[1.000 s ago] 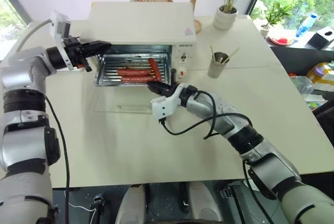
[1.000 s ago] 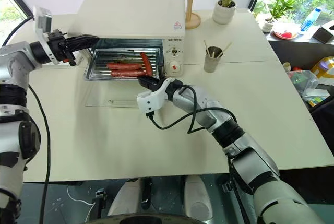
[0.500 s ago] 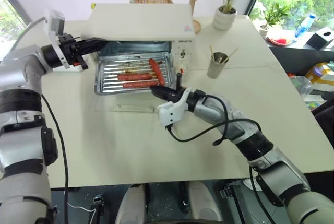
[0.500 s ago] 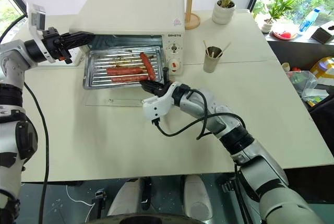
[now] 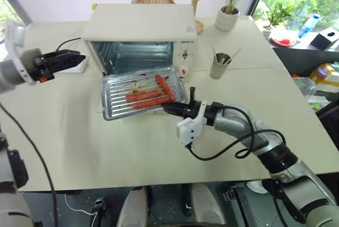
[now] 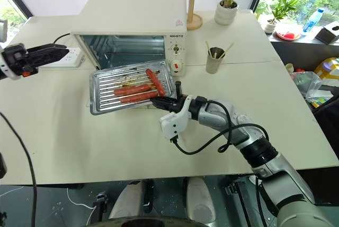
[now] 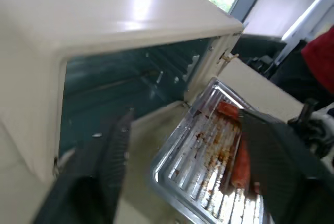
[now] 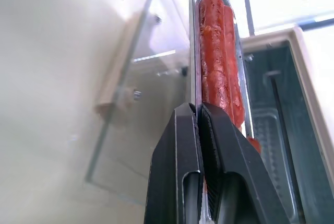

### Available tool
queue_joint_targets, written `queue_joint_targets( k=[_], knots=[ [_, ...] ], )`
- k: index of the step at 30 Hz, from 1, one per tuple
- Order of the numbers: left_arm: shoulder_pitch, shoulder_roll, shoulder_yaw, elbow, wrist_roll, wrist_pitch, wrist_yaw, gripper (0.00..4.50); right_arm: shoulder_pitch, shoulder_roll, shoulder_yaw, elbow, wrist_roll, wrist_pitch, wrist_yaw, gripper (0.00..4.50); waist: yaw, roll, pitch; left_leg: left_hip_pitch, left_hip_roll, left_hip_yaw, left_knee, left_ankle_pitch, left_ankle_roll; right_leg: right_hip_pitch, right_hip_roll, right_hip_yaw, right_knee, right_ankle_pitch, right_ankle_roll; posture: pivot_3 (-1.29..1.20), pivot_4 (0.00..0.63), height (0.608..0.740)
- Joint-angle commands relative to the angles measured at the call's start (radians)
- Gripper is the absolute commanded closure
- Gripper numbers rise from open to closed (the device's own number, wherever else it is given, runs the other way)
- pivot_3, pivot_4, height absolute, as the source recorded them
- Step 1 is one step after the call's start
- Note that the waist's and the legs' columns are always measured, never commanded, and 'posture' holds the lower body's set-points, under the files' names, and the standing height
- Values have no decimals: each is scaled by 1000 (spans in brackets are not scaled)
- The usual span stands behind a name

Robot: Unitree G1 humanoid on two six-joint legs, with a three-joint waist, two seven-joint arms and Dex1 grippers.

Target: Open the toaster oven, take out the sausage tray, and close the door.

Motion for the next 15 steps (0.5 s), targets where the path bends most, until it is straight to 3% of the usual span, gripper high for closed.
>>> queue_joint_targets(
  k=[1,6,15],
  knots=[
    [227,10,123,-196,-120,172,18,28,12,-30,-46,-41,53,-99,-13,4500,-3,0,0,1,1,-1,0,0,0,0,0,1,0,0,0,0,150,740],
    [461,-74,252,-399,-248,330,140,28,34,-47,-48,-28,68,-217,-25,4500,9,-3,-1,2,5,-2,0,0,0,2,1,2,0,0,0,0,150,740],
    [518,-266,348,-581,-445,526,402,28,85,-73,-52,-27,95,-308,0,4500,29,-3,-1,4,5,-1,3,0,0,5,1,3,-1,0,-1,0,150,740]
  ],
)
